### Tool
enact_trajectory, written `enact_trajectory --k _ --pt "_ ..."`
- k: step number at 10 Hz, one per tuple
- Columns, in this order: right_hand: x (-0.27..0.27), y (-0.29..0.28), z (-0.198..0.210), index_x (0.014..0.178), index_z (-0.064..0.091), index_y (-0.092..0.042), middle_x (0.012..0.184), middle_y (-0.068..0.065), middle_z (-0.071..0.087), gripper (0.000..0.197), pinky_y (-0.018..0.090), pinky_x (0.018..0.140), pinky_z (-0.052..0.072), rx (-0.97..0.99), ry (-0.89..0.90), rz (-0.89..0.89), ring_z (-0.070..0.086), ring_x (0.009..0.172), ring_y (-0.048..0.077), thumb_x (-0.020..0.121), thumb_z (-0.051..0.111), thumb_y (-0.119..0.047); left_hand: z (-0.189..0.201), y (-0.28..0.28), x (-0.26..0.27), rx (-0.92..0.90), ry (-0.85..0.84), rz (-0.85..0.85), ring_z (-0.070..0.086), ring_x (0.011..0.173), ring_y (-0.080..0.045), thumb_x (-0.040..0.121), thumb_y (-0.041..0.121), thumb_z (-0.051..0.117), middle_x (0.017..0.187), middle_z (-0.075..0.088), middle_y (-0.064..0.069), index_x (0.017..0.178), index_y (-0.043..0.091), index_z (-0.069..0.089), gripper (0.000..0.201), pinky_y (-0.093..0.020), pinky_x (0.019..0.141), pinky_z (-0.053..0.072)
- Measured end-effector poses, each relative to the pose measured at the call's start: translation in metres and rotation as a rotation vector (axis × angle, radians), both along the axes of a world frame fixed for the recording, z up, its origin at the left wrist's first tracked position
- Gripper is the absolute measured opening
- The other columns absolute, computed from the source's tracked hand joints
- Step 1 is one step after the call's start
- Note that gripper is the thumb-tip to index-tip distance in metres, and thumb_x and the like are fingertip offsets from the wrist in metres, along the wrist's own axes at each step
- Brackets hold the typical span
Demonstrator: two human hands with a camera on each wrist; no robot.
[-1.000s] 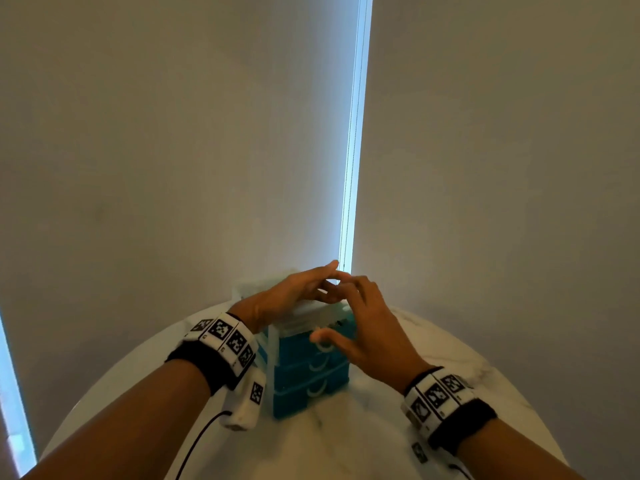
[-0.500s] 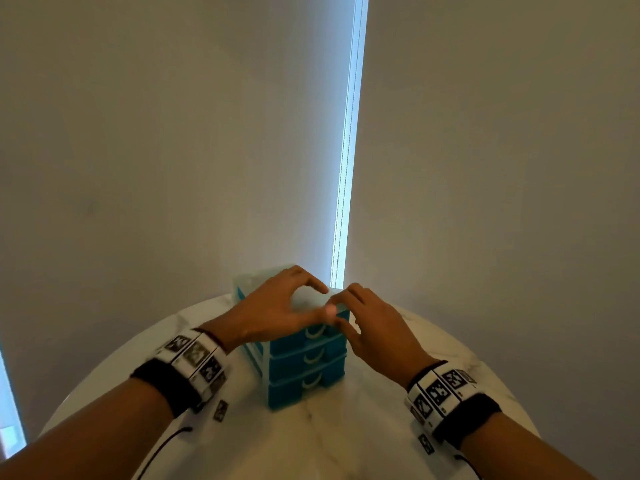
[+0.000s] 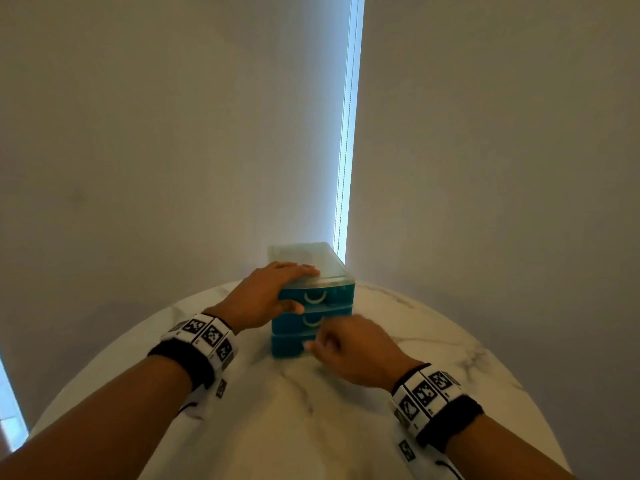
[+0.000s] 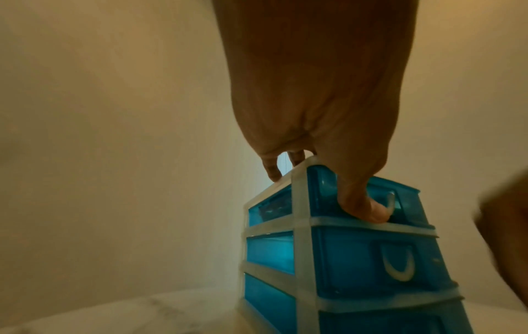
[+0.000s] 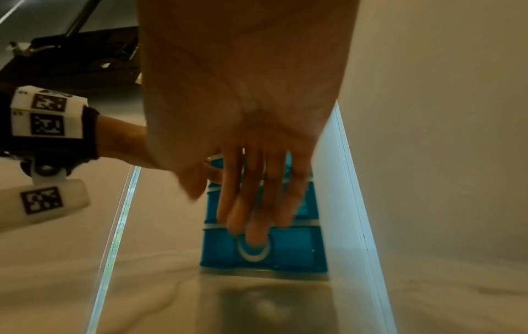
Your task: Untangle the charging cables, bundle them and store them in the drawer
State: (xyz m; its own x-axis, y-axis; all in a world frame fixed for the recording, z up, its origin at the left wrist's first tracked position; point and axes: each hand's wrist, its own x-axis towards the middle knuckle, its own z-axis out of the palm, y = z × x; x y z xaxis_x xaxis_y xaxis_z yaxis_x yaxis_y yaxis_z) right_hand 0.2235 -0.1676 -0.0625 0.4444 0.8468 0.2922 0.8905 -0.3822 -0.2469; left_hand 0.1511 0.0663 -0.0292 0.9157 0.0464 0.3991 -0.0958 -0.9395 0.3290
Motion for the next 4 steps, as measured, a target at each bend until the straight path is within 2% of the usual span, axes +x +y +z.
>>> enact_trajectory --k 1,2,3,4 --pt "0.023 0.026 -0.005 0.080 0.068 -0.027 0.083 -0.006 0.069 0.041 0.032 0.074 0.053 -0.321 0.107 -0.001 0.064 0.079 0.017 0.099 0.058 -0.062 0.001 0.004 0.023 -0.060 0.033 0.007 0.046 0.142 -0.022 0.096 0.023 0.079 0.162 0.037 0.001 0.153 0.048 0.045 0.071 -0.029 0.115 0.042" --pt "0.053 0.052 -0.002 0.083 0.078 -0.021 0.089 0.000 0.076 0.040 0.039 0.088 0.061 -0.165 0.245 -0.126 0.070 0.088 0.021 0.100 0.063 -0.054 0.003 0.012 0.037 -0.072 0.079 0.024 0.043 0.145 -0.026 0.095 0.020 0.079 0.161 0.034 -0.002 0.152 0.052 0.043 0.075 -0.036 0.119 0.043" --pt "0.056 0.065 0.002 0.092 0.082 -0.016 0.096 0.003 0.078 0.037 0.038 0.091 0.060 -0.146 0.333 -0.158 0.072 0.094 0.022 0.102 0.065 -0.048 0.005 0.015 0.046 -0.077 0.088 0.052 0.030 0.156 -0.029 0.095 0.016 0.077 0.164 0.031 -0.006 0.151 0.053 0.041 0.076 -0.047 0.123 0.041" --pt "0.028 0.041 0.005 0.099 0.080 -0.017 0.101 0.003 0.079 0.032 0.035 0.091 0.059 -0.196 0.302 -0.061 0.073 0.096 0.021 0.102 0.065 -0.045 0.004 0.011 0.042 -0.054 0.059 0.093 0.009 0.164 -0.028 0.098 0.015 0.074 0.172 0.023 -0.003 0.155 0.049 0.036 0.077 -0.055 0.124 0.038"
